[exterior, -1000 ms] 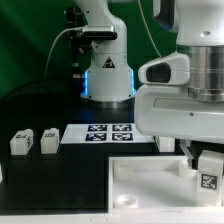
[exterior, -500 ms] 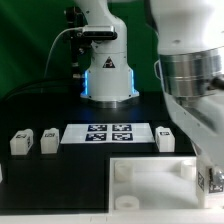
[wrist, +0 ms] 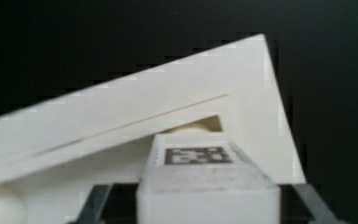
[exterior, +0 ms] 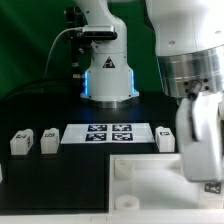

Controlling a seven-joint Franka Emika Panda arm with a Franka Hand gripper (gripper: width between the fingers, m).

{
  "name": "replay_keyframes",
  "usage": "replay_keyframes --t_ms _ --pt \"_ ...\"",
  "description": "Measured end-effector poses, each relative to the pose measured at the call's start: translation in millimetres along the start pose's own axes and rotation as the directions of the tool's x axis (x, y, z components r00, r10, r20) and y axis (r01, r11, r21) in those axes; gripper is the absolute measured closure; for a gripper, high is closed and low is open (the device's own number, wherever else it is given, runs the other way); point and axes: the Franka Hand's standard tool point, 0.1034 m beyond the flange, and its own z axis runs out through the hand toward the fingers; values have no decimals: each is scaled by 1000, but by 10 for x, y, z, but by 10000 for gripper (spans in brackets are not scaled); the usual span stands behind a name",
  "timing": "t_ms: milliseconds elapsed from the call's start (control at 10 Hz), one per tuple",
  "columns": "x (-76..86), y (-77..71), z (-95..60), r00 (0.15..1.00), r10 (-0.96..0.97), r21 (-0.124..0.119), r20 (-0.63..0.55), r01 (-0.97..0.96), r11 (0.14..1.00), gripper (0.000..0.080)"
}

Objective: Assemble one leg

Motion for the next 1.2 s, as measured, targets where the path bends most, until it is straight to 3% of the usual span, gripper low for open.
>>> replay_keyframes --t_ms 300,500,600,700,1200 --pt "-3 8 3 1000 -27 1 0 27 1000 508" --pt "1 14 12 1000 -30 -1 -1 30 1000 275" --pt "2 15 13 1000 -30 -1 -1 30 1000 275" --pt "2 16 14 1000 -31 -1 -2 31 1000 176" --pt "4 17 16 999 -32 -2 -2 32 999 151"
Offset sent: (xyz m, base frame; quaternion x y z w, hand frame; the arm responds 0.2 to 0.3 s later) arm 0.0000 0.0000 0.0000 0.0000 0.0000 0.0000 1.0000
